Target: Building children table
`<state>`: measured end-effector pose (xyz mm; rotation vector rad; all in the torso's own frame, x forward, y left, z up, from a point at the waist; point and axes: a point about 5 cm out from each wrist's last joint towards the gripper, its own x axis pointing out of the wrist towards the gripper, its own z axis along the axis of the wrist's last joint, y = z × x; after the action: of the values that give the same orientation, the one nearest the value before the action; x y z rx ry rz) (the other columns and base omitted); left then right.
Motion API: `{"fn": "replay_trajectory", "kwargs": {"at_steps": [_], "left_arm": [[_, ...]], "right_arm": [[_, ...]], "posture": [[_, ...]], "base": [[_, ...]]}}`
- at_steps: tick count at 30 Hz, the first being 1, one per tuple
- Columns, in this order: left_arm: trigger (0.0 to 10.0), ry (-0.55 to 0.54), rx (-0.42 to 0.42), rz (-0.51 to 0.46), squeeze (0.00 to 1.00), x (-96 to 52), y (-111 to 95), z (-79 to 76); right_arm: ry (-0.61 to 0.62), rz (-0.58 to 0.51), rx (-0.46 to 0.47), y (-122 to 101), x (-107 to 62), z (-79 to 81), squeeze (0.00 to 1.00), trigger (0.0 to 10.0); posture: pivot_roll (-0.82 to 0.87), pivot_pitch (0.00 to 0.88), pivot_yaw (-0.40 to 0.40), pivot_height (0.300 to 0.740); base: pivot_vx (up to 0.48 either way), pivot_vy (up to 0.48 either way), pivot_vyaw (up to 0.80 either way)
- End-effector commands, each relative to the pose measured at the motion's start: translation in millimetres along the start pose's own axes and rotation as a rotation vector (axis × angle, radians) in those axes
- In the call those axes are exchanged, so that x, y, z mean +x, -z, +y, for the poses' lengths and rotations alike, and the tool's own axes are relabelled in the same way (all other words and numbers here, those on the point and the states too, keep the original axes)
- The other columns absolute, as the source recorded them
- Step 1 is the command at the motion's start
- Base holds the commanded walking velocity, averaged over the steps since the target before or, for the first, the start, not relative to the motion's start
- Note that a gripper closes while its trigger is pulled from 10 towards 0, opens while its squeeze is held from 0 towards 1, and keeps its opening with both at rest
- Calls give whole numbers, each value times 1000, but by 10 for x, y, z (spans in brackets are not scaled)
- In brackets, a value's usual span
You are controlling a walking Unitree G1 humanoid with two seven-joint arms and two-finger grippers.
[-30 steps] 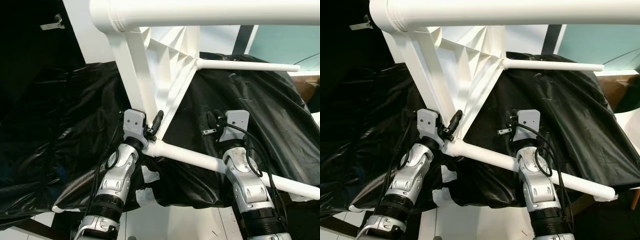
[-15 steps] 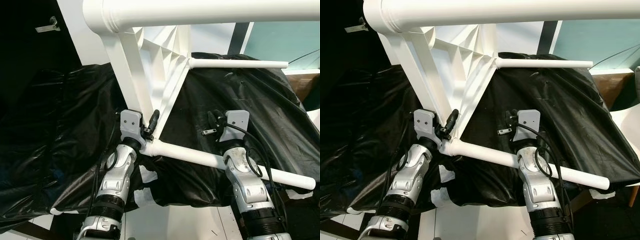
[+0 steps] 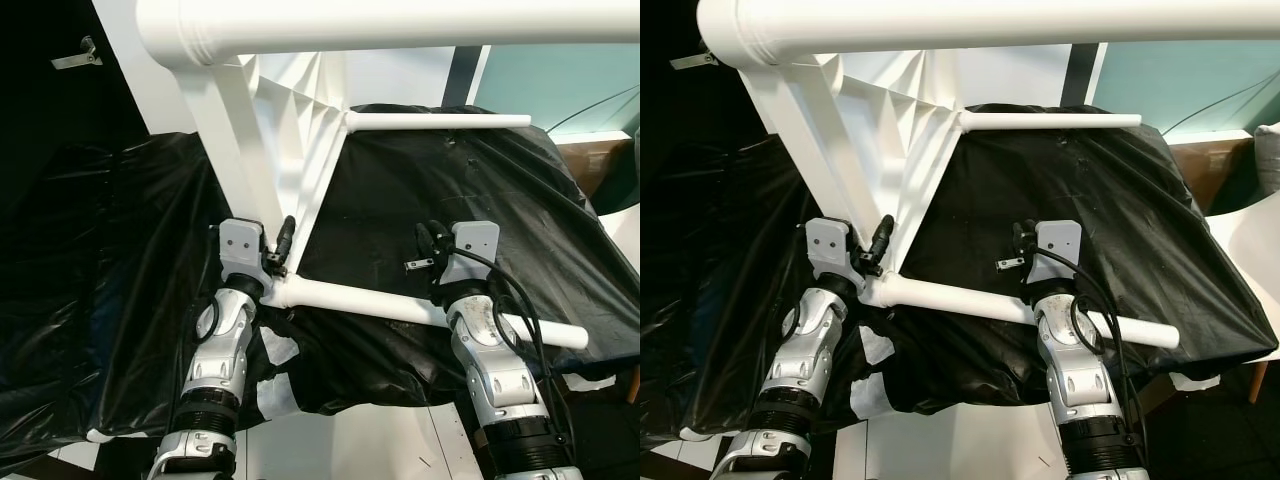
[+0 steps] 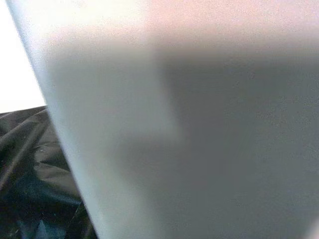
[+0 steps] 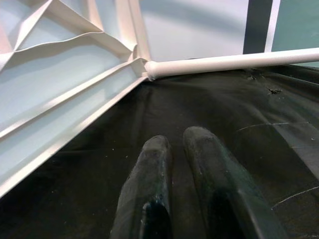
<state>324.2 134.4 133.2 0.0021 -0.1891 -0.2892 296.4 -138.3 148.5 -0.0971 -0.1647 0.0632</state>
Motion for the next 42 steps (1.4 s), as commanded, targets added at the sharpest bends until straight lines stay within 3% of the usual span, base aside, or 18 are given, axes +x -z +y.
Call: {"fn": "replay_trajectory", "kwargs": {"at_steps": [1,7,15,16,20,24,30,38,42], "left_arm": [[0,-609,-5,141,0,-303,293,427],[0,-661,-9,166,0,-404,350,502],[0,-698,6,198,0,-669,433,575],[0,-716,11,208,0,-781,457,588],[0,-770,-1,205,0,-876,456,614],[0,-784,-5,202,0,-893,451,623],[0,-948,-47,174,0,-1023,418,764],[0,-976,-49,174,0,-1084,419,794],[0,-915,-23,151,0,-1145,405,774]], "right_arm": [[1,1,4,11,2,6,0,10000],[-1,1,3,10,2,-1,0,10000],[-2,4,-3,12,-14,-19,0,10000],[-5,5,-5,11,-12,-19,0,10000],[-13,6,-4,10,-2,-7,0,10000],[-16,6,-4,10,0,-1,0,10000],[-29,8,-3,13,5,23,0,10000],[-28,11,-5,19,-6,19,0,10000],[-27,12,-7,20,-6,12,0,10000]], "posture": [[50,0,17,740],[50,0,12,740],[59,0,5,740],[66,0,0,740],[77,0,-5,740],[77,0,-5,740],[81,0,-10,740],[81,0,-11,740],[81,0,-12,740]], "base": [[0,0,0],[0,0,0],[0,0,0],[0,0,0],[0,0,0],[0,0,0],[0,0,0],[0,0,0],[0,0,0]]}}
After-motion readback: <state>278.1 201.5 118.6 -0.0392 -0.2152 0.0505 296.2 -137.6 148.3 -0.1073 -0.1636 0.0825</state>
